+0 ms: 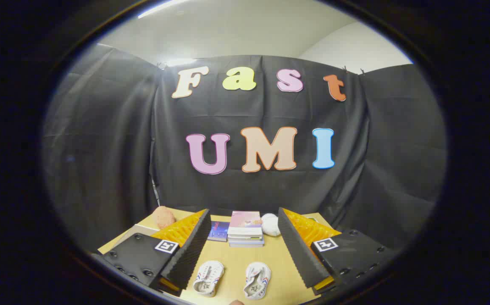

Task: Open the storage box then place both shoes into the box .Put the left shoe in first, then the right shoe, with the right side of both shoes facing outward in a uniform manner.

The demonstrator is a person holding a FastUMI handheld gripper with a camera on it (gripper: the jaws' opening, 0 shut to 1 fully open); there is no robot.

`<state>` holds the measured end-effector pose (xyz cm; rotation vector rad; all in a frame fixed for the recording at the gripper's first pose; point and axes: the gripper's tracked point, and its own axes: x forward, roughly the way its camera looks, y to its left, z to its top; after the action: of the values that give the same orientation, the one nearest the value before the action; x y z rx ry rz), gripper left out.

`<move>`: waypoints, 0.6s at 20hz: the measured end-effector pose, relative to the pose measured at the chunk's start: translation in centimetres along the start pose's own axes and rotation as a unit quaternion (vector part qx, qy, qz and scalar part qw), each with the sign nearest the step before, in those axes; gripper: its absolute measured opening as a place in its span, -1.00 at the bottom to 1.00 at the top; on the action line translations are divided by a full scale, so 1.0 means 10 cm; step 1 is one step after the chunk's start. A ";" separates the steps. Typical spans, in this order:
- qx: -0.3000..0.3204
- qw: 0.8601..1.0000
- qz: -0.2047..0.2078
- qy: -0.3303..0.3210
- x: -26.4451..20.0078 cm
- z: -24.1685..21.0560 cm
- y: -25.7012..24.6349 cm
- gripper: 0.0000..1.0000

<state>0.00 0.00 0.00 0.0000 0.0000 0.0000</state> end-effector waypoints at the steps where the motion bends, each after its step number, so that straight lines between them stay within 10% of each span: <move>1: 0.001 1.000 -0.001 0.000 0.00 0.01 0.00 0.99; 12: 0.004 1.000 -0.001 -0.003 -0.11 -0.02 0.04 0.99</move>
<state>-1.12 0.44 -0.18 0.0079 -0.0068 -0.0026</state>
